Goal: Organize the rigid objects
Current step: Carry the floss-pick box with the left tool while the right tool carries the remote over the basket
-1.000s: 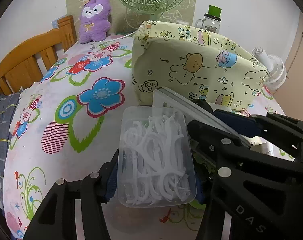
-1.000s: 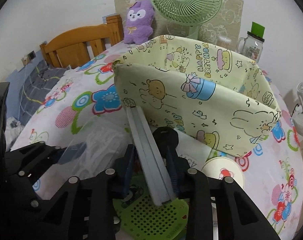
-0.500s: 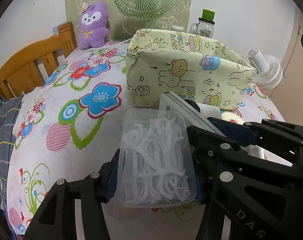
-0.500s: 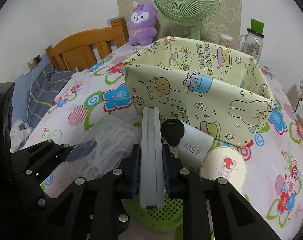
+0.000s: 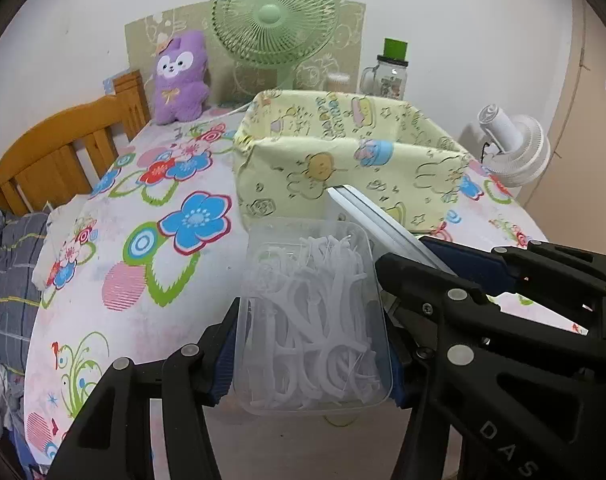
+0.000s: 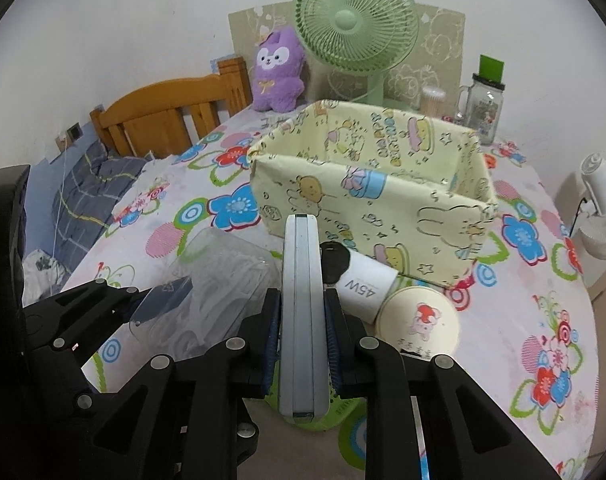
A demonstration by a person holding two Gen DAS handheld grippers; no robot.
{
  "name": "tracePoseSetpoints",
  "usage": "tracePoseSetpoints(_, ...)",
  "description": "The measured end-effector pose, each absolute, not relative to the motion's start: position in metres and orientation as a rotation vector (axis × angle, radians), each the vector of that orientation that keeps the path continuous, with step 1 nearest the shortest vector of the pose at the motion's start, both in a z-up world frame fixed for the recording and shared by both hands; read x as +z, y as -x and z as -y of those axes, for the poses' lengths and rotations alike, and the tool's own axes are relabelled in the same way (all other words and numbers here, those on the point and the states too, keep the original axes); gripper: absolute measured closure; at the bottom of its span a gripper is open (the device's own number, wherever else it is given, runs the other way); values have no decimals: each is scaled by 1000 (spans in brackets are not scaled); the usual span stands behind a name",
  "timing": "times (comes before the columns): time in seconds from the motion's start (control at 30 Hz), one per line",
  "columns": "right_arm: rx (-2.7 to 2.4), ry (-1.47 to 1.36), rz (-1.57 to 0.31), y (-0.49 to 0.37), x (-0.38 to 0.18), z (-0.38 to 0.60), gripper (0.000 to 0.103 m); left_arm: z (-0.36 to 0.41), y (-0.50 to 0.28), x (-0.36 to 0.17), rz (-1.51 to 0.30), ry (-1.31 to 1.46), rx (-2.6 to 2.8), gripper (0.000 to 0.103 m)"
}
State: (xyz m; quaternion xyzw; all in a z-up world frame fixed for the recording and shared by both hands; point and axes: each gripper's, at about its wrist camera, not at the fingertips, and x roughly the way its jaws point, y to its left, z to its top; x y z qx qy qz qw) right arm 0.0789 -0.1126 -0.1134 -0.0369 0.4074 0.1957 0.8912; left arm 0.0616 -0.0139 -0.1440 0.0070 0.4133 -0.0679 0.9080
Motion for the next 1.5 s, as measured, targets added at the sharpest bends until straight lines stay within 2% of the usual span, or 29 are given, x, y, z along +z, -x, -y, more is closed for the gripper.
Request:
tracePoseSetpoints(0.73, 291, 49, -738, -59, -67, 147, 79, 45, -54, -101, -761, -55, -167, 42)
tracePoseSetpoints(1.5, 226, -10, -668, -88, -35, 166, 79, 57, -87, -66, -700, -85, -180, 42)
